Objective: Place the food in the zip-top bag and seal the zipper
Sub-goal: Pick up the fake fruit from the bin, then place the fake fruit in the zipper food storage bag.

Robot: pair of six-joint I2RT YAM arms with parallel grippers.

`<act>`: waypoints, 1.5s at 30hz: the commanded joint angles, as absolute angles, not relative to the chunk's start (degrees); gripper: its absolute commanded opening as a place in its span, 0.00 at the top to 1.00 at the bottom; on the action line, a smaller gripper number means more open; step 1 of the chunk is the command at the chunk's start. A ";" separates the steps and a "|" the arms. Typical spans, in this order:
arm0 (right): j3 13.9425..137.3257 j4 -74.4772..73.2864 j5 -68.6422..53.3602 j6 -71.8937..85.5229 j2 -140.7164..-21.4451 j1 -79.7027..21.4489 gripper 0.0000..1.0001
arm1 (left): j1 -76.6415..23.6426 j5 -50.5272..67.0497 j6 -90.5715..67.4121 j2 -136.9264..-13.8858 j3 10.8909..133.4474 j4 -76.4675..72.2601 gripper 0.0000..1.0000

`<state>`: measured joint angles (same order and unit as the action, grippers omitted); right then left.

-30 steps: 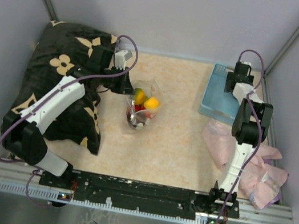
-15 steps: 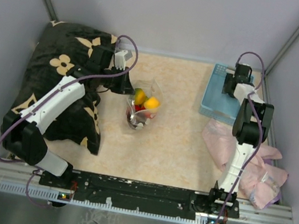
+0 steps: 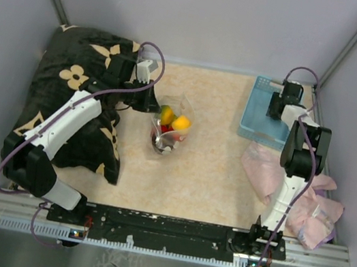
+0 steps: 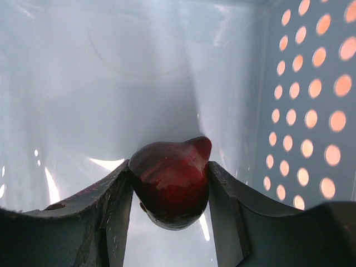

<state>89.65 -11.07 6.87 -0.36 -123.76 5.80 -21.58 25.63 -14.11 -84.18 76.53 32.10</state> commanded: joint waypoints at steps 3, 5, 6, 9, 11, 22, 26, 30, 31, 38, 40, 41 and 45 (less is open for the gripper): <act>84.58 -7.44 3.53 2.74 -114.09 6.04 0.62 | -21.22 26.93 -13.84 -84.16 76.64 31.30 1.00; 82.72 -7.11 2.55 3.57 -112.09 6.11 0.62 | -21.20 26.81 -13.81 -83.96 76.65 31.33 1.00; 81.79 -6.80 2.07 3.99 -111.01 6.07 0.62 | -21.24 26.81 -13.80 -83.94 76.71 31.32 1.00; 78.37 -6.37 0.65 5.28 -106.97 5.94 0.62 | -21.26 27.17 -13.95 -83.69 76.68 31.23 1.00; 75.50 -5.68 -0.28 6.21 -103.80 5.97 0.63 | -21.26 27.02 -13.99 -83.67 76.64 31.28 1.00; 64.80 -8.12 -4.12 8.07 -81.40 2.13 0.63 | -21.27 26.33 -13.80 -82.79 76.67 31.14 1.00; 63.69 -10.74 -3.86 8.01 -75.96 -2.55 0.64 | -21.25 25.63 -13.71 -82.12 76.59 31.11 1.00; 61.96 -11.44 -3.93 8.55 -70.78 -7.13 0.63 | -21.29 25.51 -13.70 -82.05 76.60 31.03 1.00; 61.62 -11.76 -3.76 8.49 -69.61 -8.50 0.64 | -21.28 25.57 -13.71 -82.08 76.56 31.06 1.00; 60.55 -12.70 -3.07 8.46 -63.97 -18.53 0.64 | -21.31 25.13 -13.74 -82.14 76.42 30.85 1.00; 60.78 -12.94 -2.76 8.97 -63.21 -21.32 0.63 | -21.35 25.29 -13.79 -82.07 76.38 30.83 1.00; 60.76 -12.64 -3.07 9.18 -63.07 -22.85 0.63 | -21.36 25.31 -13.81 -82.01 76.42 30.85 1.00; 61.58 -10.96 -3.12 9.80 -63.40 -30.08 0.64 | -21.38 25.38 -13.83 -81.92 76.41 30.83 1.00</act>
<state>60.29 -13.28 -3.09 8.82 -64.73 -24.27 -21.58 25.47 -14.11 -83.57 76.51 32.10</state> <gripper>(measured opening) 0.506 0.008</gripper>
